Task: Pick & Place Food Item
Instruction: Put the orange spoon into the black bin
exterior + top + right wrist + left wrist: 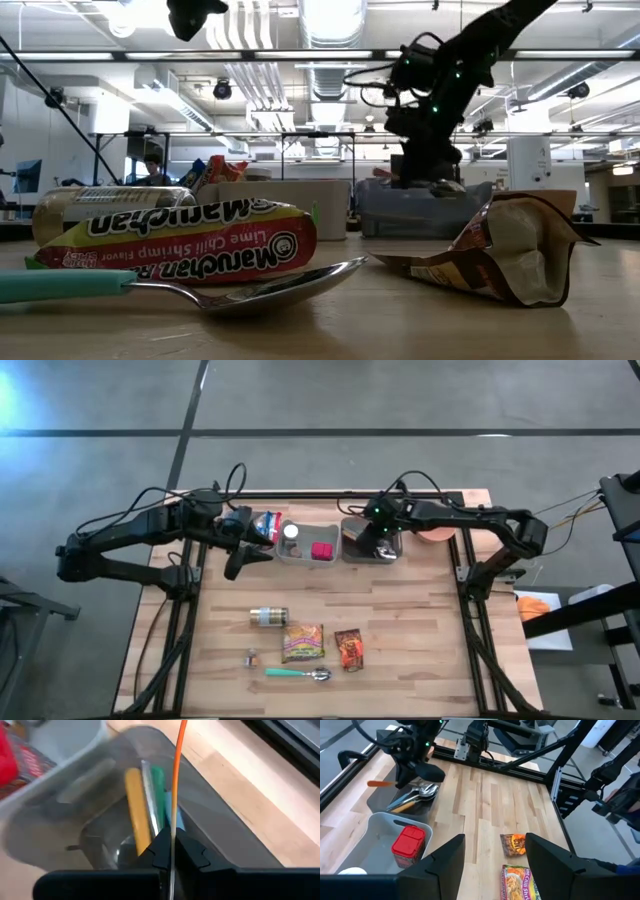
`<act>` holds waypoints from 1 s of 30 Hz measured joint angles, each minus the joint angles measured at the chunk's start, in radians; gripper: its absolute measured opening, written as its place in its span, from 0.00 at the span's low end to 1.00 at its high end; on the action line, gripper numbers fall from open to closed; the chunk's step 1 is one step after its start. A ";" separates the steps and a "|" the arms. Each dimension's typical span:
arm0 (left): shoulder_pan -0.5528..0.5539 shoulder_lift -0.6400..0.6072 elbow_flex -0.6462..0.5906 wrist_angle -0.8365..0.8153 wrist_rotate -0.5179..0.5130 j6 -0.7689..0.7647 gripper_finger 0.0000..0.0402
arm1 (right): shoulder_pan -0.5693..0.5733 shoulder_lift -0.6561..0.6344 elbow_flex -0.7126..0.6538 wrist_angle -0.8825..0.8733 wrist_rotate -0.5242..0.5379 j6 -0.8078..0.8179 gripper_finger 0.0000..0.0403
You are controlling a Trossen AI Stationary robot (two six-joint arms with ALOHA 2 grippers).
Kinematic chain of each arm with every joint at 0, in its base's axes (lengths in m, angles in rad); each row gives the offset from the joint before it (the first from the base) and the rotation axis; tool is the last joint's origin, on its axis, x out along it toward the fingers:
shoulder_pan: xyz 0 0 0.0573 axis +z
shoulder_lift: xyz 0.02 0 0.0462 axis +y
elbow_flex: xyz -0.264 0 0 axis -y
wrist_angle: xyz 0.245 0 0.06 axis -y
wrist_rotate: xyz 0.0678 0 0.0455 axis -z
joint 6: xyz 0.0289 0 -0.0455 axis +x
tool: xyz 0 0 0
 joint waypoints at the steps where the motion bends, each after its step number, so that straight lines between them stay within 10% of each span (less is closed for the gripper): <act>1: 0.000 0.000 0.000 0.000 0.000 0.000 0.52 | -0.004 0.002 -0.008 0.007 0.001 0.000 0.02; 30: 0.000 0.000 -0.001 0.000 -0.003 -0.003 0.52 | -0.007 0.197 0.030 0.047 0.102 0.018 0.02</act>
